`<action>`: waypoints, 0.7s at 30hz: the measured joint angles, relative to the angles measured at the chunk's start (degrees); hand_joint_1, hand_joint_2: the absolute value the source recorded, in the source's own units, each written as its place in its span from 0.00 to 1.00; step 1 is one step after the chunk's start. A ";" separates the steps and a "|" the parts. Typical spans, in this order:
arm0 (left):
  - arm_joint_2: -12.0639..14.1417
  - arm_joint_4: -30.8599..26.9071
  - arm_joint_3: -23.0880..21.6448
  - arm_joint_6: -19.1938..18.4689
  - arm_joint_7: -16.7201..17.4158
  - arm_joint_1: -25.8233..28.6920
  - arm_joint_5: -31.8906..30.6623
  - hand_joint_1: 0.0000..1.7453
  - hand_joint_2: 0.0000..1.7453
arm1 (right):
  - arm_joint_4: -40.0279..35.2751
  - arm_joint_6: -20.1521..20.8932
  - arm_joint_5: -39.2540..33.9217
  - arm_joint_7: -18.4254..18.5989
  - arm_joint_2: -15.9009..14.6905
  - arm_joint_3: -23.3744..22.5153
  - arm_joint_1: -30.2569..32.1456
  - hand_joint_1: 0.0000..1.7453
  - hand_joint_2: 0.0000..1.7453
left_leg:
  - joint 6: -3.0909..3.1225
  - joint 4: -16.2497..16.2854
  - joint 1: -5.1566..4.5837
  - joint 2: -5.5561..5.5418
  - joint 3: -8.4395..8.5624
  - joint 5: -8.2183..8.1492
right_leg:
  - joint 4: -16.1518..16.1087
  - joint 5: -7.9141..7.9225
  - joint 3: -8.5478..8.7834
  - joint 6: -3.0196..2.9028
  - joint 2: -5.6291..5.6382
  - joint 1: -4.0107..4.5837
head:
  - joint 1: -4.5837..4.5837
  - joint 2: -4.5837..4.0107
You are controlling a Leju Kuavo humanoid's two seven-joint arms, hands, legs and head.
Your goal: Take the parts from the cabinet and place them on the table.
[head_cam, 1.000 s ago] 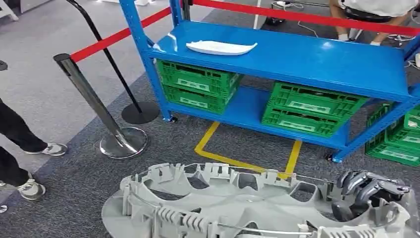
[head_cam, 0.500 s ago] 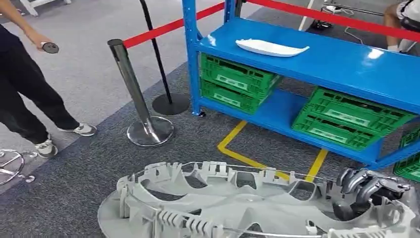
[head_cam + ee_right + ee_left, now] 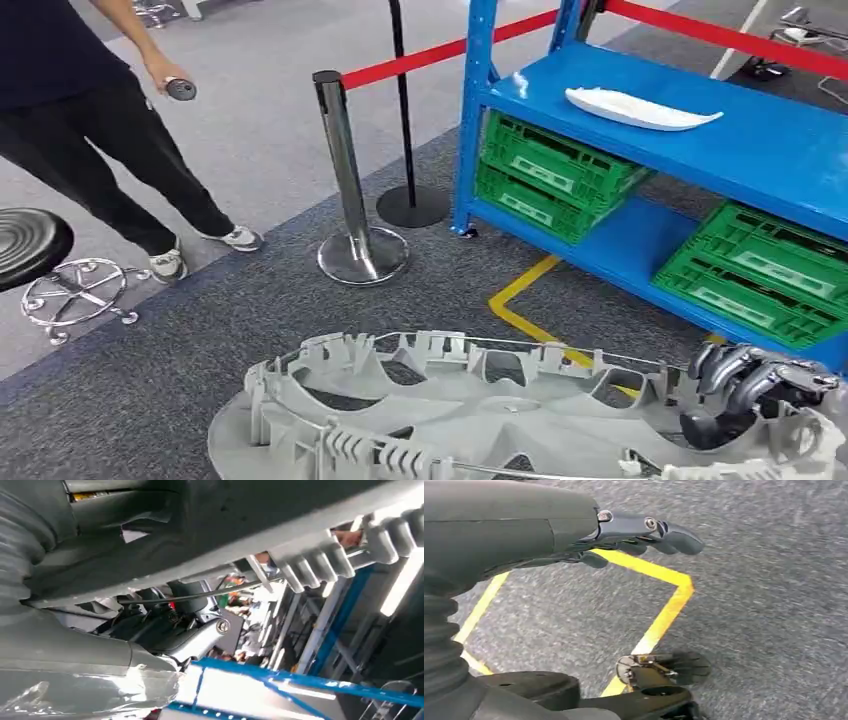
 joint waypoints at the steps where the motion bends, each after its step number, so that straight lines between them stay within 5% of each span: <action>1: -0.09 0.00 0.00 0.09 0.00 -0.16 0.11 0.00 1.00 | 0.00 0.29 -0.15 -0.13 0.00 0.00 -0.06 1.00 1.00 | -0.29 2.82 -0.10 2.64 -1.33 -2.14 | -0.01 0.05 -0.07 -0.42 -0.69 0.02 | -0.71 0.00; 3: -0.15 0.00 0.00 0.09 -0.04 -0.48 0.28 0.00 1.00 | 0.15 0.59 -0.50 -0.17 0.00 -0.02 -0.15 1.00 1.00 | -0.74 12.24 0.09 4.79 -5.68 -6.86 | 0.00 0.02 -0.26 -0.57 -2.46 0.20 | -0.75 0.00; 5: -0.20 0.00 0.00 0.09 -0.37 -0.34 0.37 0.00 1.00 | 0.57 0.92 -0.83 -0.15 0.00 -0.02 -0.40 1.00 1.00 | -1.00 17.57 0.30 5.13 -7.96 -8.28 | 0.01 0.02 -0.35 -0.57 -4.14 0.21 | -0.75 0.00; 6: -0.20 0.00 0.00 0.11 -0.53 -0.24 0.59 0.00 1.00 | 0.83 1.16 -1.09 -0.17 0.00 0.00 -0.52 1.00 1.00 | -1.05 16.30 0.42 5.22 -7.07 -7.00 | 0.02 0.01 -0.34 -0.56 -5.00 0.21 | -0.75 0.00; 8: -0.13 0.00 0.02 0.28 -0.81 -0.25 0.94 0.00 1.00 | 1.22 1.49 -1.51 -0.17 0.00 0.00 -0.76 1.00 1.00 | -1.00 7.89 0.50 6.31 -2.41 -2.80 | 0.03 -0.08 -0.19 -0.40 -6.49 0.17 | -0.73 0.00; 9: -0.15 0.00 0.02 0.33 -0.92 -0.30 1.07 0.00 1.00 | 1.38 1.53 -1.62 -0.17 0.00 0.00 -0.83 1.00 1.00 | -0.92 2.47 0.43 8.64 0.83 -0.95 | 0.06 -0.24 0.04 -0.08 -7.22 0.24 | -0.75 0.00; 10: -0.28 0.00 0.02 0.37 -0.98 -0.50 1.09 0.00 1.00 | 1.42 1.53 -1.68 -0.22 -0.02 0.00 -0.75 1.00 1.00 | -0.93 -0.23 -0.08 12.05 2.03 -1.45 | 0.41 -0.61 -0.06 0.43 -7.79 0.86 | -0.95 0.00; 11: -0.26 0.00 0.04 0.42 -1.01 -0.58 1.09 0.00 1.00 | 1.51 1.53 -1.73 -0.26 -0.09 0.00 -0.90 1.00 1.00 | 0.13 -0.06 0.08 10.36 1.71 -1.18 | 0.31 -0.67 -0.09 0.76 -8.35 0.96 | -0.64 0.02; 14: -0.22 0.00 0.04 0.87 -1.07 -0.30 1.13 0.00 1.00 | 1.77 1.93 -1.99 -0.26 -0.29 0.11 -1.23 1.00 1.00 | 1.17 -0.25 -0.06 8.28 1.25 -1.06 | -0.18 -0.75 0.66 1.49 -10.42 0.92 | -0.51 0.00; 15: -0.17 0.00 0.09 1.27 -1.31 -0.17 1.35 0.00 1.00 | 1.88 2.15 -2.14 -0.26 -0.55 0.13 -1.48 1.00 1.00 | 1.58 -0.44 0.30 7.53 1.35 -0.80 | 0.34 -1.38 0.28 2.02 -8.47 0.54 | -0.36 0.00; 16: -0.09 0.00 0.15 1.75 -1.88 -0.23 1.97 0.00 1.00 | 2.06 2.52 -2.16 -0.30 -0.72 0.17 -1.54 1.00 1.00 | 1.93 -0.43 0.36 6.86 1.32 -0.69 | 2.64 -3.06 -0.57 2.11 -4.76 0.44 | -0.18 0.00; 17: -0.11 0.00 0.50 1.92 -2.60 -0.39 3.14 0.00 1.00 | 2.38 2.58 -2.14 -0.30 -0.98 0.17 -1.51 1.00 1.00 | 2.31 -0.43 0.35 6.19 1.23 -0.63 | 7.06 -5.36 -2.60 2.13 -2.84 0.42 | 0.06 0.00; 19: -0.26 0.00 1.55 1.94 -3.32 -0.46 4.53 0.00 1.00 | 3.38 2.62 -1.97 -0.33 -1.18 0.30 -1.54 1.00 1.00 | 2.52 -0.42 0.19 4.49 1.18 -0.59 | 16.38 -9.06 -7.18 2.19 -1.74 0.50 | 0.13 0.00; 20: -0.26 0.00 1.90 1.94 -3.43 -0.36 4.83 0.00 1.00 | 3.96 2.65 -1.90 -0.33 -1.22 0.37 -1.45 1.00 1.00 | 2.54 -0.41 0.14 3.61 1.19 -0.58 | 18.68 -9.30 -8.62 2.10 -1.70 0.53 | 0.13 0.00; 21: -0.24 0.00 2.16 1.95 -3.45 -0.19 4.87 0.00 1.00 | 4.61 2.63 -1.83 -0.50 -1.22 0.42 -1.21 1.00 1.00 | 2.57 -0.41 0.12 2.62 1.23 -0.54 | 17.67 -7.86 -8.49 1.94 -1.65 0.54 | 0.10 0.00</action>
